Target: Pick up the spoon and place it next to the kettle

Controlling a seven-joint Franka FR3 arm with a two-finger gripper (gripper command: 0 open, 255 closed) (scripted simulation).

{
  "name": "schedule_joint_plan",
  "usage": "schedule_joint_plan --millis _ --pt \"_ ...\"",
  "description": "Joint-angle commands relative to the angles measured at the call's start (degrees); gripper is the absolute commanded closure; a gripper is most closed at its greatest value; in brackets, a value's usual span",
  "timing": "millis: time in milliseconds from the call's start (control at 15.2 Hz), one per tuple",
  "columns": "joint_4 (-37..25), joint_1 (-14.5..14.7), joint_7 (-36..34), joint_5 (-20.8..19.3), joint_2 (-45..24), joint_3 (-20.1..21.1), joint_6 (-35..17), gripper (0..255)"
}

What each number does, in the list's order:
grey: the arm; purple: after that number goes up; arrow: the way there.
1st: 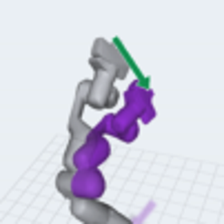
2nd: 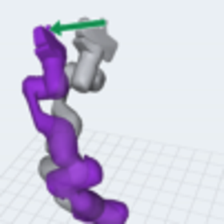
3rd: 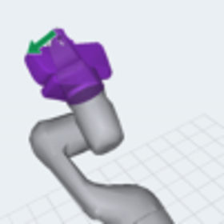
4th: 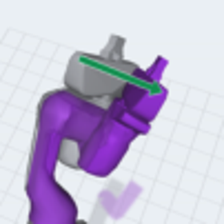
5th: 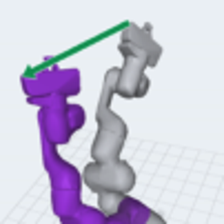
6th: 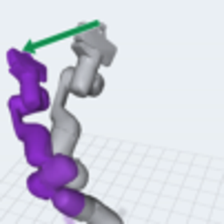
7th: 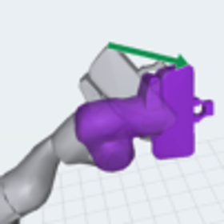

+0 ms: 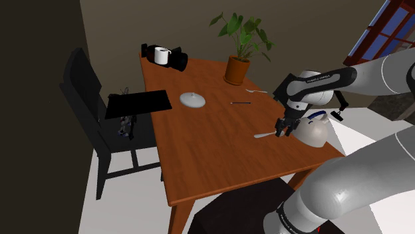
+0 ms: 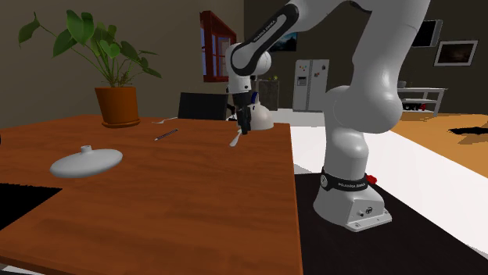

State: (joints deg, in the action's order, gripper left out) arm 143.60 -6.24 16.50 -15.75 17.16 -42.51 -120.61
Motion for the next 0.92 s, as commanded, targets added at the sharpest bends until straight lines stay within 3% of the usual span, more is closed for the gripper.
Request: schedule_joint_plan --millis 0,396,462,792,858 --pt "0.2 0.1 0.2 0.2 -0.5 -0.2 -0.7 255" --pt "0.2 0.1 0.2 0.2 -0.5 -0.2 -0.7 255" --pt "0.2 0.1 0.2 0.2 -0.5 -0.2 -0.7 0" --pt "0.2 0.1 0.2 0.2 -0.5 -0.2 -0.7 0" --pt "-1.1 0.0 -0.1 0.0 0.6 0.4 1.6 0"
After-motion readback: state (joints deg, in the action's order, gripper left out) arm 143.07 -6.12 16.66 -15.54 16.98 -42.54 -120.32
